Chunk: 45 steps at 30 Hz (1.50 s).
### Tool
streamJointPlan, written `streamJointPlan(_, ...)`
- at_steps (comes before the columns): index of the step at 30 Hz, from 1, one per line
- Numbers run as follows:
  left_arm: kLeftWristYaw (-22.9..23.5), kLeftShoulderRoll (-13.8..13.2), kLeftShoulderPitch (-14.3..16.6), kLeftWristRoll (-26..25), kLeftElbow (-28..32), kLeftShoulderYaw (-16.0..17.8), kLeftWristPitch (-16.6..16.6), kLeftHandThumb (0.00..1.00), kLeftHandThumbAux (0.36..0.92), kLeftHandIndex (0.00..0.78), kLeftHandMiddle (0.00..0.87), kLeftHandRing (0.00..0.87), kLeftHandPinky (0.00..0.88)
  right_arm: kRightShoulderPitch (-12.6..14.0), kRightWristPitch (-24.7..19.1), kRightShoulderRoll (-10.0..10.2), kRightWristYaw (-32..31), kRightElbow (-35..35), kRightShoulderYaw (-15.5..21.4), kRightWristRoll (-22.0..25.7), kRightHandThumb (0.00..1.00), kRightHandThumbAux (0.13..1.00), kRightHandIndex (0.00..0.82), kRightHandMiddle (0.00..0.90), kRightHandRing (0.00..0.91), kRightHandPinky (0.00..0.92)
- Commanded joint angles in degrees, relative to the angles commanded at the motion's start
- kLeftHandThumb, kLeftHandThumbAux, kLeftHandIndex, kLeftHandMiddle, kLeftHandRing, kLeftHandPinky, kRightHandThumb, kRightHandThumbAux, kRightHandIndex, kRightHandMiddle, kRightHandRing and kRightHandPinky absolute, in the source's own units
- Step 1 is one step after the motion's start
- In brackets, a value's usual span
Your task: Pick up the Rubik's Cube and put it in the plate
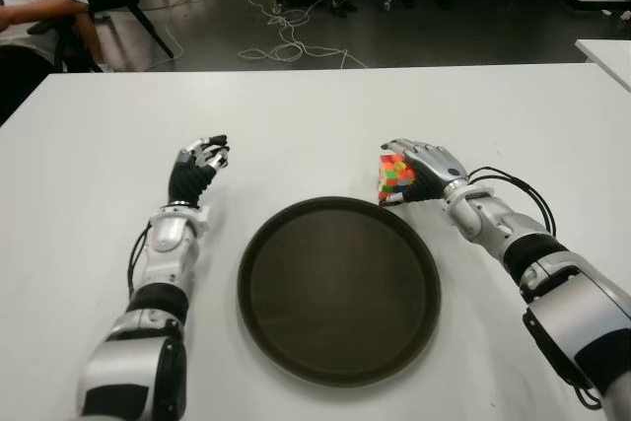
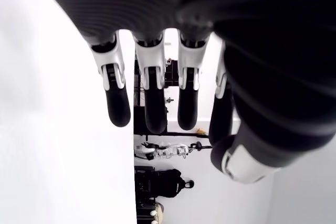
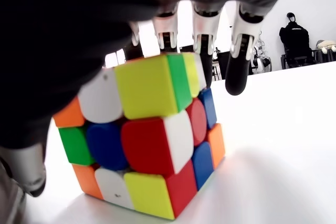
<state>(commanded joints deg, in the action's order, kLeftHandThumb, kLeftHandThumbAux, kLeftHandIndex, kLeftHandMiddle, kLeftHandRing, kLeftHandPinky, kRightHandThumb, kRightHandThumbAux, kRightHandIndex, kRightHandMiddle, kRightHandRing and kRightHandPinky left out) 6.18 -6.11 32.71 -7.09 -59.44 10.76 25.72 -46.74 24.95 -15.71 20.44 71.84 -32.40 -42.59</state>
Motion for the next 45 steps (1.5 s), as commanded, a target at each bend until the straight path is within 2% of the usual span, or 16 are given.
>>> streamJointPlan(16,-0.16,-0.33,-0.24,0.83,0.36,-0.92,0.65,0.682,0.723,0.399,0.242,0.225,0.252,-0.39,-0.31,0.17,-1.41,0.76,-0.26,0.33,0.0,0.595,0.115,0.158,0.197,0.284)
streamJointPlan(32,0.03,-0.59,0.1,1.73,-0.49,-0.92,1.04,0.681,0.723,0.399,0.248,0.233,0.258,-0.37,-0.18,0.93,-5.71,1.7,1.98,2.66,0.0,0.649,0.154,0.231,0.264,0.304)
streamJointPlan(45,0.61,-0.48,0.0,1.5,-0.18,-0.69,1.26,0.684,0.723,0.399,0.245,0.224,0.25,-0.12,-0.16,1.24,-6.13,1.9,2.32,3.28,0.0,0.637,0.166,0.25,0.28,0.319)
